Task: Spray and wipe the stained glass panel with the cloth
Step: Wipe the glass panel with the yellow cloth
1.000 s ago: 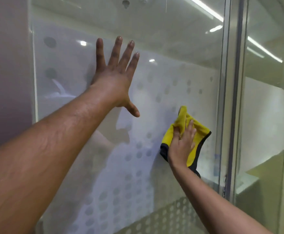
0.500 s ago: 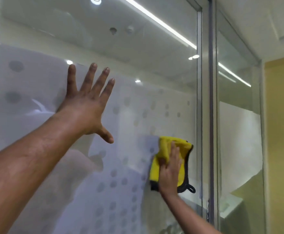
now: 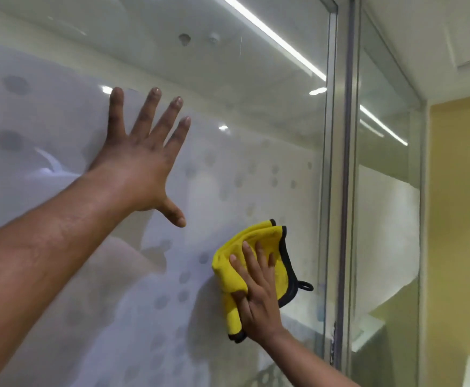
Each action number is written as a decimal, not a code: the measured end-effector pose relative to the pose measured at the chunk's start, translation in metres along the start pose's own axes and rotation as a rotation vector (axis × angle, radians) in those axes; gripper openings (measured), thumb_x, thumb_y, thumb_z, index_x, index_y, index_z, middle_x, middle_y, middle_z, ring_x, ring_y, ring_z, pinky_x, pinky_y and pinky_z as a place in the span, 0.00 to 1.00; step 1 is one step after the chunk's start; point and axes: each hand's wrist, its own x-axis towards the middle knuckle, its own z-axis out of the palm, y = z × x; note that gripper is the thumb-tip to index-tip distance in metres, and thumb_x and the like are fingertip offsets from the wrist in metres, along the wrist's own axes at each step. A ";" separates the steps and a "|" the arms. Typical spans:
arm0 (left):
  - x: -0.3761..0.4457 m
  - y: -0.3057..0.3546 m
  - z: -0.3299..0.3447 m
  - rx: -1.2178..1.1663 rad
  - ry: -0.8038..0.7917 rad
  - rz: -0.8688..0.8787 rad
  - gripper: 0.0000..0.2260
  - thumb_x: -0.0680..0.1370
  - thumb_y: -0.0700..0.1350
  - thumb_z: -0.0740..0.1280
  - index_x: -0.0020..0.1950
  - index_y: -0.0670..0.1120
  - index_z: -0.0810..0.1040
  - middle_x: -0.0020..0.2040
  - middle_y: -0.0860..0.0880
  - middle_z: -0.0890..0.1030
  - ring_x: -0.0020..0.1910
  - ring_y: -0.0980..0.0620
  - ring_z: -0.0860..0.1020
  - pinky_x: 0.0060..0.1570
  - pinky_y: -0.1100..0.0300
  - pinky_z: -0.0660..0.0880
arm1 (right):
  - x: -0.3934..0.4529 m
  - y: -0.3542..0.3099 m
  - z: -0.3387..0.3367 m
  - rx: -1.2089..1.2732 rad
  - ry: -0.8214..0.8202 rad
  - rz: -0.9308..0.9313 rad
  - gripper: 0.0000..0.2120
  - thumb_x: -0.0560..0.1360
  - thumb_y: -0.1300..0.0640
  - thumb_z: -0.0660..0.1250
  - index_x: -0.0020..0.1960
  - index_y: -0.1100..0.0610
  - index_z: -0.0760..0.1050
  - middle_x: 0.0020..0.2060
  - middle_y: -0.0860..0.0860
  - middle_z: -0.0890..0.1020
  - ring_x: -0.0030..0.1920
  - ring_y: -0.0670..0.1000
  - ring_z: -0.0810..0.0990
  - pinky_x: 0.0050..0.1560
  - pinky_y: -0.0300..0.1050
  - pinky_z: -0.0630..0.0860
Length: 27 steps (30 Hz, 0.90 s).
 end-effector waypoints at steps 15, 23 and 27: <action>0.000 0.000 -0.003 -0.006 -0.050 -0.001 0.78 0.52 0.90 0.57 0.78 0.46 0.17 0.74 0.43 0.11 0.76 0.36 0.15 0.72 0.22 0.26 | 0.218 -0.012 -0.047 0.149 0.291 0.497 0.28 0.87 0.46 0.58 0.81 0.33 0.49 0.86 0.45 0.55 0.87 0.52 0.46 0.82 0.64 0.39; 0.004 -0.001 0.002 0.004 -0.026 0.001 0.78 0.49 0.91 0.54 0.74 0.46 0.12 0.74 0.43 0.11 0.74 0.37 0.12 0.65 0.25 0.18 | 0.216 -0.015 -0.037 0.032 0.131 -0.027 0.25 0.86 0.41 0.54 0.82 0.33 0.53 0.84 0.36 0.53 0.87 0.49 0.45 0.82 0.62 0.38; 0.000 0.000 0.005 0.008 -0.017 0.008 0.77 0.49 0.91 0.51 0.73 0.47 0.11 0.74 0.44 0.11 0.75 0.38 0.13 0.68 0.26 0.20 | 0.217 0.059 -0.069 0.130 0.295 0.423 0.27 0.88 0.50 0.57 0.85 0.51 0.57 0.85 0.52 0.61 0.86 0.57 0.54 0.84 0.67 0.46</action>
